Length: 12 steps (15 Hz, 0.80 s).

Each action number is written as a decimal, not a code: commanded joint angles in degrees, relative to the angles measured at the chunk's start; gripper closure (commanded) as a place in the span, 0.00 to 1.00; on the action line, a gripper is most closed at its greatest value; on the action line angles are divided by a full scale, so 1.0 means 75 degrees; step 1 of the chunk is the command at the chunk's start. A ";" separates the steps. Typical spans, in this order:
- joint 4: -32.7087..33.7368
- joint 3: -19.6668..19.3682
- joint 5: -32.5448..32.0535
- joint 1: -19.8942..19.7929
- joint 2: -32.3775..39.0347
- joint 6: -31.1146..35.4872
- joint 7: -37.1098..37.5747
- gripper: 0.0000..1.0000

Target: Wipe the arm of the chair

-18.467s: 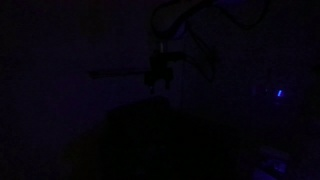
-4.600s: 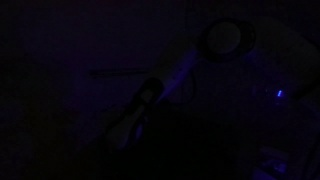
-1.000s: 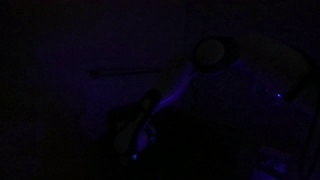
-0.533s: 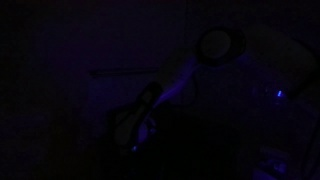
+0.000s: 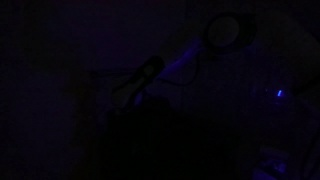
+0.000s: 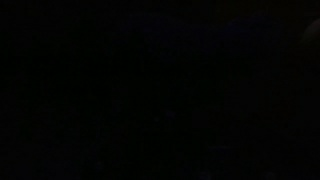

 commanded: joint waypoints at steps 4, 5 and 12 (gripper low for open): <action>0.0786 -0.0593 -0.1073 0.0081 -0.0127 -0.0436 0.0841 0.93; 0.0822 -0.0560 -0.1035 0.0026 -0.0076 -0.0434 0.0837 0.93; 0.1082 -0.0479 -0.0895 0.0100 0.1015 -0.0121 0.1239 0.93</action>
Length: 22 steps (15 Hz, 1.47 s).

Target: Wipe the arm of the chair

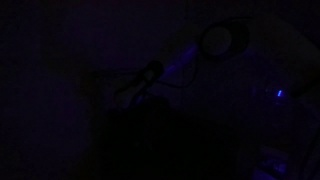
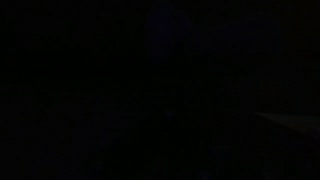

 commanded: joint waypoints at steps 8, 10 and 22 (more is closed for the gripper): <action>0.0044 0.0134 0.0106 0.0107 0.0843 -0.0278 0.0444 0.93; -0.0729 0.0198 0.0147 0.0115 0.0261 -0.0181 0.0448 0.93; -0.5135 0.0969 0.1157 0.0241 -0.2930 -0.0728 0.1540 0.93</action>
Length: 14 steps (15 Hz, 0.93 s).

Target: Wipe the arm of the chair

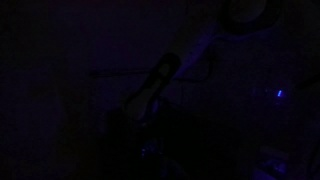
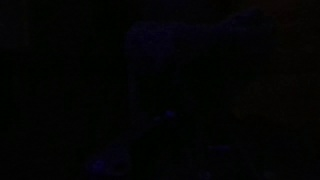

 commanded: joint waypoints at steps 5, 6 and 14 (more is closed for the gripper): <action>-0.1152 0.0260 0.0130 -0.0141 -0.1075 -0.0074 0.0006 0.93; -0.0864 0.0169 -0.0103 -0.0135 -0.0974 0.0050 0.0003 0.93; 0.2002 -0.0172 -0.0930 -0.0057 0.0301 0.0855 0.0113 0.93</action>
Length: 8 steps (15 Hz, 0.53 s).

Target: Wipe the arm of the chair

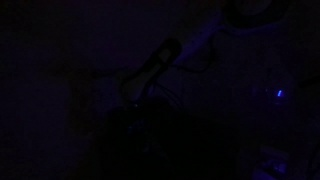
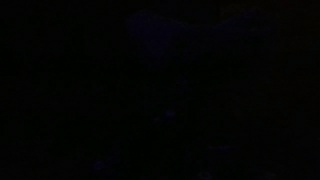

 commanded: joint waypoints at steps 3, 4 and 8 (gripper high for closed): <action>0.2139 0.0031 -0.0090 0.0146 0.1668 0.0213 -0.0068 0.93; 0.2483 0.0042 -0.0040 0.0188 0.2037 0.0124 -0.0103 0.93; 0.3324 -0.0005 0.0056 0.0350 0.3321 -0.0281 -0.0156 0.93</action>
